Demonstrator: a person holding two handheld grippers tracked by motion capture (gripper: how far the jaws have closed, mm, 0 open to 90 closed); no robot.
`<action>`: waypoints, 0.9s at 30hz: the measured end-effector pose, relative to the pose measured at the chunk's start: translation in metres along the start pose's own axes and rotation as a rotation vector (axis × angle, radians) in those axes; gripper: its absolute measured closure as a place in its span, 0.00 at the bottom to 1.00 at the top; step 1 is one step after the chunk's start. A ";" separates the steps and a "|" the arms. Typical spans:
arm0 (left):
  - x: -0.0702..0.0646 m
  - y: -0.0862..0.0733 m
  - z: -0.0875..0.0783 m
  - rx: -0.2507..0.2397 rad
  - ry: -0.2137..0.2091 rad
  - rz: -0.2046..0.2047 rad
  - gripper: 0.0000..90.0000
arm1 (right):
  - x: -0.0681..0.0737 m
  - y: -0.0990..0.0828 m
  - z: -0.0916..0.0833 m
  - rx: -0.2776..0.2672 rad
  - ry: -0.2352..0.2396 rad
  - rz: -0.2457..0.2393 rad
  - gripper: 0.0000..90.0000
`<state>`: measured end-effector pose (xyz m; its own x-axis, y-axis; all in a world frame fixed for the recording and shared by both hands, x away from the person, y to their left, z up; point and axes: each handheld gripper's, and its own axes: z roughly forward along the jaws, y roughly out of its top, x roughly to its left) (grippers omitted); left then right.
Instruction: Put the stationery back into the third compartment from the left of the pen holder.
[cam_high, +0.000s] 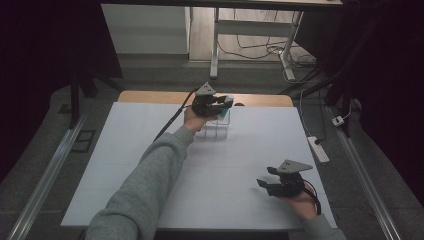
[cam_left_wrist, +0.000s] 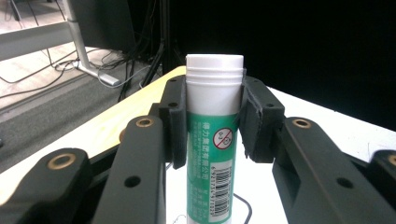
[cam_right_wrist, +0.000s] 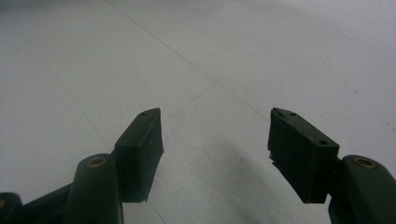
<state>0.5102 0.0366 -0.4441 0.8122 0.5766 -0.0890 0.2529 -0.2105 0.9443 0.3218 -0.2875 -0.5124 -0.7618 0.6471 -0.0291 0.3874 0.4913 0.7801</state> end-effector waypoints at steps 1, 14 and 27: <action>0.000 0.000 0.000 0.006 0.002 -0.006 0.71 | 0.000 0.000 0.000 0.003 0.002 -0.001 0.38; -0.007 0.007 -0.022 0.102 -0.041 0.025 0.51 | 0.000 0.000 0.001 0.016 0.005 0.000 0.38; -0.035 -0.012 -0.075 0.230 -0.060 0.117 0.47 | 0.001 0.000 -0.002 0.003 -0.002 -0.009 0.38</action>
<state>0.4389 0.0781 -0.4282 0.8710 0.4912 -0.0091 0.2631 -0.4508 0.8530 0.3202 -0.2876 -0.5110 -0.7642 0.6439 -0.0374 0.3824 0.4989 0.7777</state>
